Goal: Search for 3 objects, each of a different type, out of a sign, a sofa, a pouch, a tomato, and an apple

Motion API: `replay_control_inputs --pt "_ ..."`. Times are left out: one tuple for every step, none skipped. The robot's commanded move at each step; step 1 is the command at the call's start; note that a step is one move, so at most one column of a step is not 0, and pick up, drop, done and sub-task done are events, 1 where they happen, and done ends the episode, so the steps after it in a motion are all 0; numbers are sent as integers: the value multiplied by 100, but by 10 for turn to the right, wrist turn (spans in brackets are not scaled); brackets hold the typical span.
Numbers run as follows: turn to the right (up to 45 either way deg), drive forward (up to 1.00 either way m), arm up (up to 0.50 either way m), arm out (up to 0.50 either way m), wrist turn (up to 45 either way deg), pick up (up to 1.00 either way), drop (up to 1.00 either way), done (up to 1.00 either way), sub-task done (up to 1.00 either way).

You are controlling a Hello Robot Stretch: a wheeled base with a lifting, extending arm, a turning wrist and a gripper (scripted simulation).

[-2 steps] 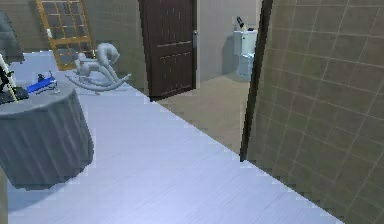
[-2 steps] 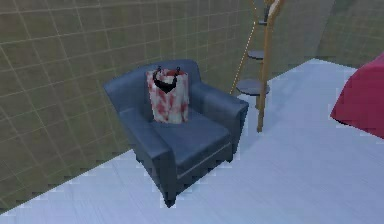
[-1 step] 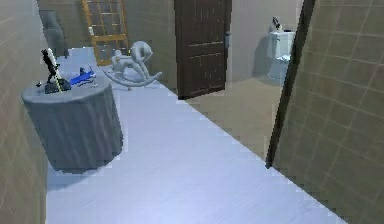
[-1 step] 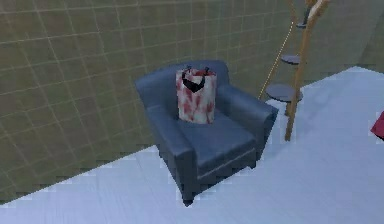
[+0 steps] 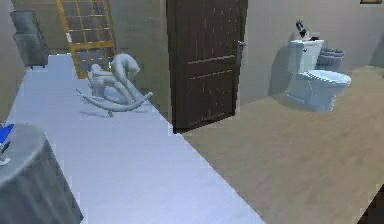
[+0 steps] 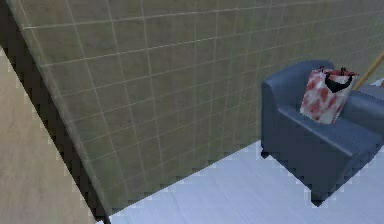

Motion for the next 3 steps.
replay_control_inputs --pt "-30 0 0 0 0 0 0 0 0" --pt "0 100 0 0 0 0 0 0 0" --pt "-240 0 0 0 0 0 0 0 0"
